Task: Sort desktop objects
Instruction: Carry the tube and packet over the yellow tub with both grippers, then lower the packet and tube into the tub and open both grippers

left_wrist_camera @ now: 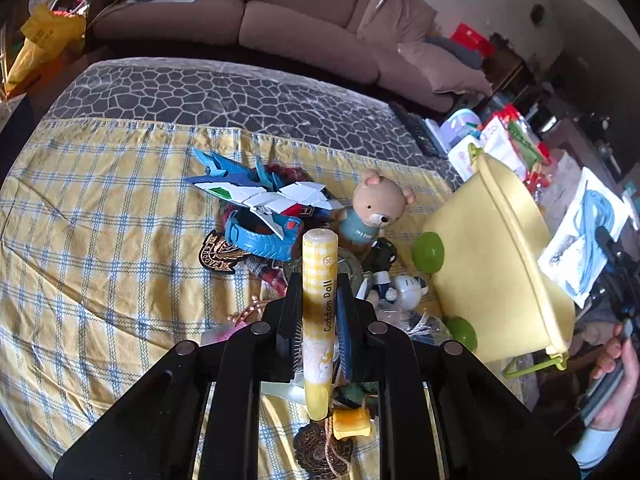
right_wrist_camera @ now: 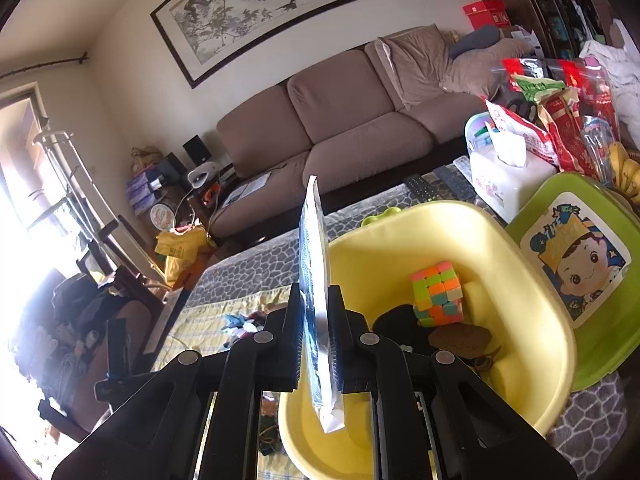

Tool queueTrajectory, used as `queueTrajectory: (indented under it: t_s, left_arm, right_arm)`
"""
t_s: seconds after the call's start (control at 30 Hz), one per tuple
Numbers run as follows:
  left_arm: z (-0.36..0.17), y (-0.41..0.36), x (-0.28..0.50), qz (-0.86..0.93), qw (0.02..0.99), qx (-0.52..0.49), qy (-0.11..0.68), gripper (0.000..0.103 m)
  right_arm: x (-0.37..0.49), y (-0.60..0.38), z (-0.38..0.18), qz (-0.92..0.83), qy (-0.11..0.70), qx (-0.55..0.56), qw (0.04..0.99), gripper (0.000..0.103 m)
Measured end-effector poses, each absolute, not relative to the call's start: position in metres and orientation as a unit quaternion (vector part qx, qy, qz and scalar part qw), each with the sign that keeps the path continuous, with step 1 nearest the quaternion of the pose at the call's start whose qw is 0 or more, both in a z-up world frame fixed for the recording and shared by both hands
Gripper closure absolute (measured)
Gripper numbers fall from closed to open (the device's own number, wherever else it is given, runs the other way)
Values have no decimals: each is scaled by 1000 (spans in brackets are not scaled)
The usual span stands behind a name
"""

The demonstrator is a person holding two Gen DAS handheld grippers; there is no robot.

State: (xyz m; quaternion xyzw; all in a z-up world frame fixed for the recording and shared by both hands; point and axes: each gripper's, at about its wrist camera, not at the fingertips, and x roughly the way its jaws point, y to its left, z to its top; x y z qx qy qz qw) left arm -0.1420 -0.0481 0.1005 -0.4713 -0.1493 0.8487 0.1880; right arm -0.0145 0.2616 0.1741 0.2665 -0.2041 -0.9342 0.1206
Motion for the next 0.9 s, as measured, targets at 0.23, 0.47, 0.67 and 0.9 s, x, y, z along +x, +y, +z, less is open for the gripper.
queueTrajectory:
  t_s: [0.23,0.47,0.67,0.9]
  left_arm:
    - [160,-6,-126,854,249,-430,-151,89]
    - [212,58,-118,853,306,-405,-123,89]
    - [236,107,-120,849,326,-404,-102,89]
    - [237,161,-132,838,340,-421,-75,89]
  right_arm:
    - [-11,291,164,-931,-210,283,95,93]
    - [-19,296,140,-911,-227,323,122,92]
    - [-28,292,130,-909,-182,370,66,68]
    - [-8,312,155,-927,-175,329,51,68]
